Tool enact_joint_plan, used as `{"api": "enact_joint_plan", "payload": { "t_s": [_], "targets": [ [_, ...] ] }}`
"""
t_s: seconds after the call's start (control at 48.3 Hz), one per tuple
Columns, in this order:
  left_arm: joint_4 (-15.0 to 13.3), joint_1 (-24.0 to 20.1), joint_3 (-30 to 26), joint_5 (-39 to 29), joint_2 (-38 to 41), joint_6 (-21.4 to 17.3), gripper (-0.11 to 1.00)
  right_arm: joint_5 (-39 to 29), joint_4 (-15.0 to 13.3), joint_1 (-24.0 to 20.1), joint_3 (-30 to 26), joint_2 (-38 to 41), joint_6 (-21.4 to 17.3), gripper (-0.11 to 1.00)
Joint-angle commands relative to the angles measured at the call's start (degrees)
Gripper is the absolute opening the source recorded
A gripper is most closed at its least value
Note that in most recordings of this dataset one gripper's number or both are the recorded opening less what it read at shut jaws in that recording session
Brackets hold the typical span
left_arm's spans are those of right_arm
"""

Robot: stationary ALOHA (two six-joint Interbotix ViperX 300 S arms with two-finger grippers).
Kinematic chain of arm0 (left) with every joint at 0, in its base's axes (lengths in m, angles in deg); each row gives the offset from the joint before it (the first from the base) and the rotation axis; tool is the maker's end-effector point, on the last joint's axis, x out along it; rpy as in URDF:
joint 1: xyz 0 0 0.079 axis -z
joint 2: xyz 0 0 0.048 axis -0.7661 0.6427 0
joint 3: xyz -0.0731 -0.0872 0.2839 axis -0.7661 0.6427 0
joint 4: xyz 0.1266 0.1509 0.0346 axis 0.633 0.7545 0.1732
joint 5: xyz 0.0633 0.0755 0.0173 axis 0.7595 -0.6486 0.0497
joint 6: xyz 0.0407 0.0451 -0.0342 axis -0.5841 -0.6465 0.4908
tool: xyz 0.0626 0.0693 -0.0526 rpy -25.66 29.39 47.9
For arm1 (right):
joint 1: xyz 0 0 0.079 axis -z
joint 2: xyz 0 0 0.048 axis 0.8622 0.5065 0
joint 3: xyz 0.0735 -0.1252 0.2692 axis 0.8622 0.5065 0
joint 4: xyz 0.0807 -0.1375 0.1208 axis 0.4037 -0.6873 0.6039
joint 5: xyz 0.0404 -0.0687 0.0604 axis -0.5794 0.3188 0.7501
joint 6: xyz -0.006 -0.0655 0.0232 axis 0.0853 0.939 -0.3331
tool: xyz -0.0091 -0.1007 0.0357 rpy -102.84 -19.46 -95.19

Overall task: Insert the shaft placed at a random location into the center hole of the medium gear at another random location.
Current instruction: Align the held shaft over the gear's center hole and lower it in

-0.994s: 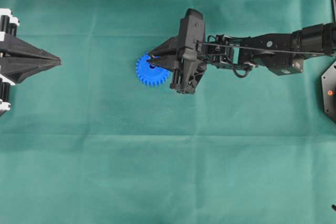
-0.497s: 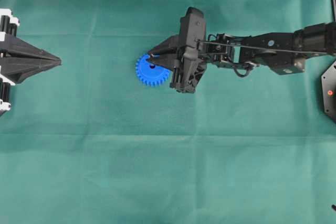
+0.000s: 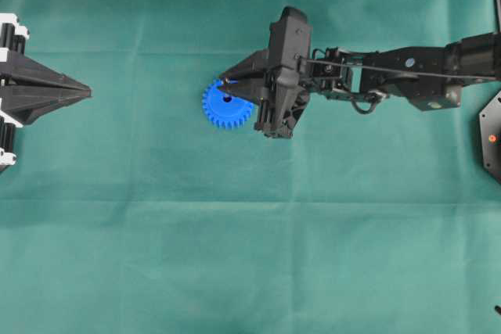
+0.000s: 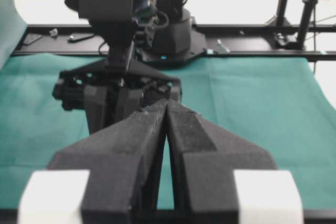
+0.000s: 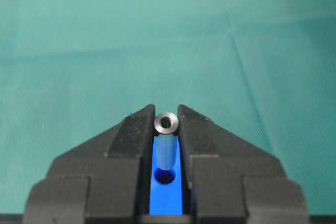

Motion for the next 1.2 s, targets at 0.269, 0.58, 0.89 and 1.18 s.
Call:
{"api": "enact_joint_plan", "payload": {
  "t_s": [0.269, 0.58, 0.89, 1.18],
  "targets": [
    [0.2, -0.2, -1.4, 0.3, 0.4, -0.2, 0.00, 1.8, 1.0, -0.3, -0.9, 1.8, -0.1, 0.13],
    [0.2, -0.2, -1.3, 0.4, 0.4, -0.2, 0.00, 3.1, 1.2, -0.3, -1.2, 4.0, 0.0, 0.13],
    [0.2, -0.2, -1.3, 0.4, 0.6, -0.3, 0.00, 3.1, 1.4, -0.3, -1.3, 6.0, 0.0, 0.13],
    [0.2, -0.2, -1.2, 0.3, 0.6, -0.3, 0.00, 3.1, 1.4, -0.4, -1.3, 6.0, 0.0, 0.13]
  ]
}}
